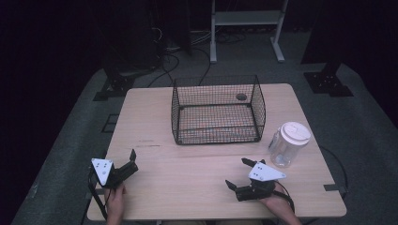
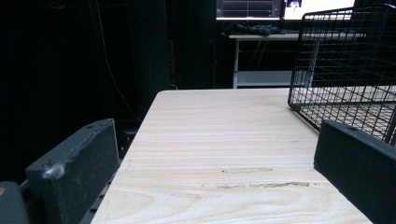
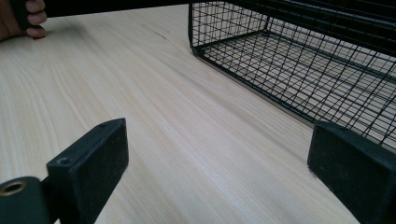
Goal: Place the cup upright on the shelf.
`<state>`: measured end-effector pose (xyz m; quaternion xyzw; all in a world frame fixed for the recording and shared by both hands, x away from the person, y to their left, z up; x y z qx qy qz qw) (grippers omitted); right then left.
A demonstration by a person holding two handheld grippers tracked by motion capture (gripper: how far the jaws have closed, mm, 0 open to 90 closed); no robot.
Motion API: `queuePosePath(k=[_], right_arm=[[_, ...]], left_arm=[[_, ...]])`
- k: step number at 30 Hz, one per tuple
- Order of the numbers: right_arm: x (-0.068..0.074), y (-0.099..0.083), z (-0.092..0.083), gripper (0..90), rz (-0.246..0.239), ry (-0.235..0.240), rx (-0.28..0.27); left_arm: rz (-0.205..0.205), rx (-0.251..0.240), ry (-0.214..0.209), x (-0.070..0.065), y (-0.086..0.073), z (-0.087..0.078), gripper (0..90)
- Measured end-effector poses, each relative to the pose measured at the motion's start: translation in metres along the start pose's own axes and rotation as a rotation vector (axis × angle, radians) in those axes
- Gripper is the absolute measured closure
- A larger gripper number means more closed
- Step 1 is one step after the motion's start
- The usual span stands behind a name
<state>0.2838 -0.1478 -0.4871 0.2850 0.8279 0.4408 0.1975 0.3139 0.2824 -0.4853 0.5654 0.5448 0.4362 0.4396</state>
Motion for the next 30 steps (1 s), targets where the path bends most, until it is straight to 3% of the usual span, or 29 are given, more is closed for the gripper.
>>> queuePosePath(k=[6,13,20,30], right_arm=[[0.001,-0.001,-0.008,4.7,-0.012,-0.005,-0.002],[-0.003,-0.004,-0.03,4.7,-0.023,-0.036,-0.01],[-0.014,-0.013,-0.055,4.7,-0.012,-0.093,-0.008],[-0.028,-0.022,-0.078,4.6,0.002,-0.156,-0.018]], left_arm=[[0.0,0.0,0.001,0.0,0.0,0.0,0.0],[0.001,-0.005,-0.004,0.0,0.0,0.0,0.0],[-0.006,-0.007,-0.003,0.0,0.0,-0.001,0.0],[-0.009,-0.005,-0.002,0.001,0.0,0.0,0.0]])
Point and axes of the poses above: each handheld gripper's, and its own axes: z roughly forward along the jaws, y roughly out of its top, x roughly to its left, the point moved 4 cm from there along z, roughly forward along the jaws, and after that the axes turned 9 degrees about x, right-handed, at the moved point
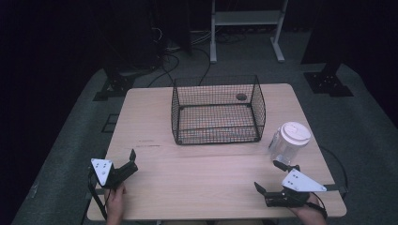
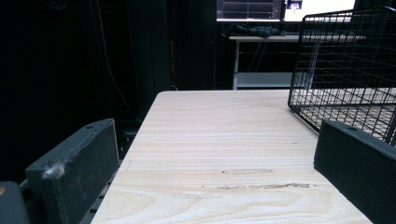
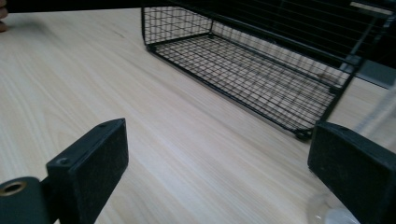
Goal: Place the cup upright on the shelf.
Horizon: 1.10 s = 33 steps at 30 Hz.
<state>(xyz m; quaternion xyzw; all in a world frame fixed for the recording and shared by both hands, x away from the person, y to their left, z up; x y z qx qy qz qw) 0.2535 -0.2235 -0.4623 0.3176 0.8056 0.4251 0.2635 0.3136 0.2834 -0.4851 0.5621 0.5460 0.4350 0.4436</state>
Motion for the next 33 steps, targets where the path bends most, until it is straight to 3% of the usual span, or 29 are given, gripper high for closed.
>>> queuePosePath(k=[18,19,28,29,33], right_arm=[[-0.036,-0.006,-0.032,2.8,0.042,-0.137,-0.029],[-0.042,-0.007,-0.035,2.8,0.048,-0.162,-0.032],[-0.062,-0.009,-0.043,2.4,0.071,-0.24,-0.047],[-0.069,-0.008,-0.044,2.4,0.067,-0.273,-0.053],[-0.08,-0.006,-0.044,1.9,0.071,-0.302,-0.065]], left_arm=[[-0.002,0.0,0.0,0.0,0.0,0.0,0.0],[-0.001,-0.001,-0.002,0.0,0.0,0.0,0.0],[-0.001,0.0,0.0,0.0,0.0,0.0,0.0],[-0.001,0.0,0.0,0.0,0.0,0.0,0.0],[-0.001,0.0,-0.001,0.0,0.0,0.0,0.0]])
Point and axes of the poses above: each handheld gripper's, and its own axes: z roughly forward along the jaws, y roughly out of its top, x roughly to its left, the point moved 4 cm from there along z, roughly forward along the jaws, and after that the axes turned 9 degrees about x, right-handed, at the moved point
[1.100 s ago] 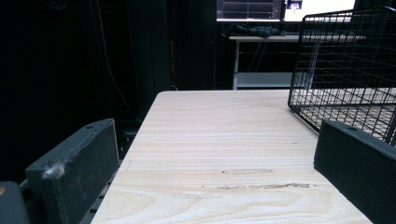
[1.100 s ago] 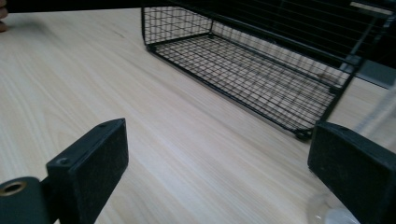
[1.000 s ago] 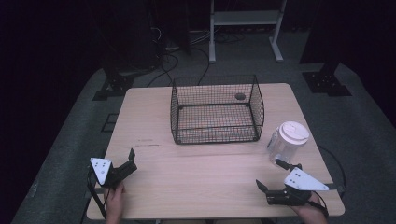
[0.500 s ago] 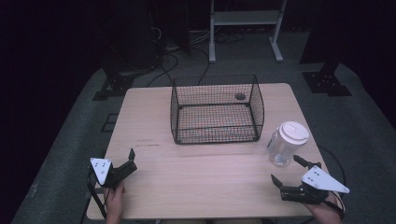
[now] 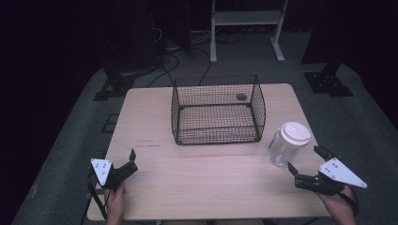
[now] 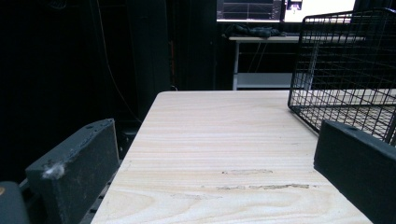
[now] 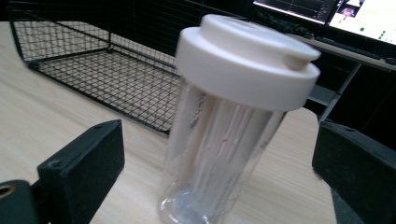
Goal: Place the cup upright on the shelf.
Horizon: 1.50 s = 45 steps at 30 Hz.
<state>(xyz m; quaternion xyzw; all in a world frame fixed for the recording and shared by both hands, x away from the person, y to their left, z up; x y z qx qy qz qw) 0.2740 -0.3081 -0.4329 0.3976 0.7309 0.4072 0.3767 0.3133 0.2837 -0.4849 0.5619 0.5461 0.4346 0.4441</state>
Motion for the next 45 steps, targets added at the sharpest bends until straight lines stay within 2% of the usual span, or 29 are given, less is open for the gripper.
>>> queuePosePath(k=[4,10,19,23,29,45], right_arm=[[-0.008,0.003,0.006,0.9,-0.003,-0.012,-0.01],[-0.014,0.007,0.02,0.9,0.021,-0.018,-0.014],[-0.016,0.015,0.036,1.0,0.031,-0.018,-0.026],[-0.015,0.018,0.044,0.9,0.019,-0.023,-0.029],[-0.016,0.025,0.049,1.0,0.013,-0.034,-0.045],[-0.015,0.031,0.054,4.1,0.0,-0.05,-0.042]], left_arm=[[0.0,0.0,0.0,0.0,0.0,0.0,0.0],[0.001,0.0,-0.001,0.0,0.0,0.0,0.0],[0.0,-0.001,-0.002,0.0,0.0,0.0,0.0],[0.001,-0.001,-0.002,0.0,0.0,0.0,0.0],[-0.001,-0.001,-0.003,0.0,0.0,0.0,0.0],[0.0,-0.001,-0.004,0.0,0.0,0.0,0.0]])
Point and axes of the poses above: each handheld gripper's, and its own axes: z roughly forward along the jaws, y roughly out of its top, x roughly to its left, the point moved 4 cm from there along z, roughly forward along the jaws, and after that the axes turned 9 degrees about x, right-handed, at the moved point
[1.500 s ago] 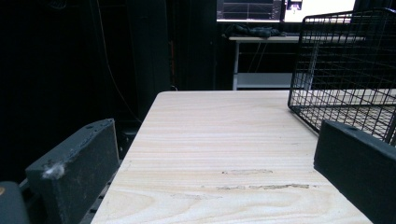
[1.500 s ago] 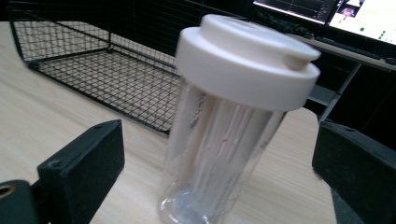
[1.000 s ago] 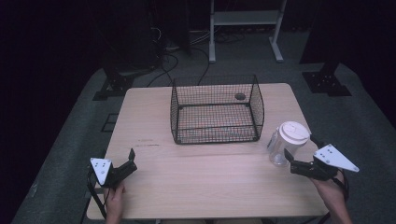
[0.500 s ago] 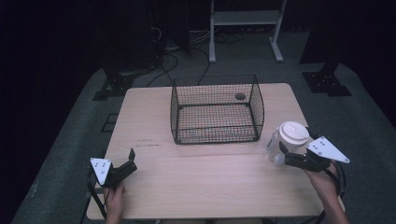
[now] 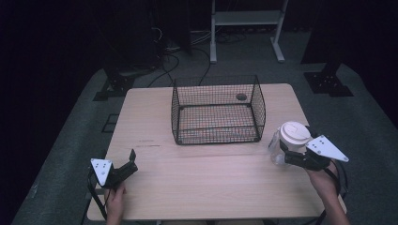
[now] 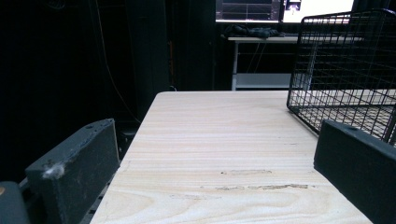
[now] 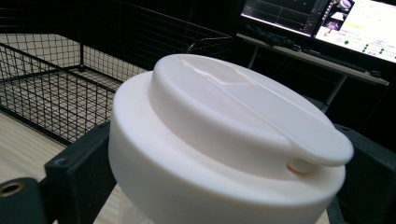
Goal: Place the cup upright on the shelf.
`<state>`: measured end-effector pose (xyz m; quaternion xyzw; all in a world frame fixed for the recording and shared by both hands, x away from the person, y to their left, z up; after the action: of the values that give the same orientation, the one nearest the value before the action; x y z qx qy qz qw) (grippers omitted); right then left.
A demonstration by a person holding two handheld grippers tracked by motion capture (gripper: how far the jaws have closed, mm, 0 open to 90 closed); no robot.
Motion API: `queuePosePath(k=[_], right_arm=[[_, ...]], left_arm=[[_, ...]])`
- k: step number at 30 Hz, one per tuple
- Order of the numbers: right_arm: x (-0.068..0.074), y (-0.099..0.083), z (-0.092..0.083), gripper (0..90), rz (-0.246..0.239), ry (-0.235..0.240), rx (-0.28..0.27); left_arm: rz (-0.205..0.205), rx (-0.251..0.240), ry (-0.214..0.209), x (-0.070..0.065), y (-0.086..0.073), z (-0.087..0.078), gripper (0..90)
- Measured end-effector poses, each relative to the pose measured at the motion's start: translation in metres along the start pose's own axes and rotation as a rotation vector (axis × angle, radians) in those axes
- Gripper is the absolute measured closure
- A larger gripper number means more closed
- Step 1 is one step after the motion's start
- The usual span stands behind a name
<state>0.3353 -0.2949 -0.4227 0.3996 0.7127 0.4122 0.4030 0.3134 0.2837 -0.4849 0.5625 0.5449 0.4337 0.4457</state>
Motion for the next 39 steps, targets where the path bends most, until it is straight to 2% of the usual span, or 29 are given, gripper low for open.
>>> queuePosePath(k=[6,9,12,13,16,18,22,39], right_arm=[[0.001,0.004,0.0,4.2,-0.001,-0.01,0.002],[0.004,0.013,-0.004,4.2,0.011,0.008,-0.016],[0.007,0.02,-0.005,4.2,-0.007,0.017,-0.021],[0.013,0.029,-0.007,4.2,-0.018,0.033,-0.027],[0.017,0.037,-0.008,4.2,-0.027,0.052,-0.036],[0.025,0.049,-0.008,4.2,-0.04,0.083,-0.043],[0.035,0.063,-0.007,4.2,-0.064,0.109,-0.048],[0.063,0.098,-0.003,4.2,-0.116,0.202,-0.051]], left_arm=[[-0.001,0.0,0.0,0.0,0.0,0.0,0.0],[0.0,0.0,0.0,0.0,0.0,0.0,0.0],[0.0,0.0,0.0,0.0,0.0,0.0,0.0],[0.0,0.0,0.0,0.0,0.0,0.0,0.0],[0.0,0.0,-0.001,0.0,0.0,0.0,0.0],[0.0,-0.001,-0.001,0.0,0.0,0.0,0.0],[-0.002,-0.001,-0.002,0.0,0.0,0.0,0.0],[-0.007,-0.002,-0.005,0.0,0.0,0.0,0.0]])
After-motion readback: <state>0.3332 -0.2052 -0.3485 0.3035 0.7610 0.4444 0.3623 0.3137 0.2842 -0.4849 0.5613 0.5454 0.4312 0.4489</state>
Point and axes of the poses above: each handheld gripper's, and its own axes: z roughly forward along the jaws, y roughly out of its top, x roughly to its left, the point moved 4 cm from there along z, roughly forward along the jaws, and after that the axes turned 9 degrees about x, right-handed, at the moved point
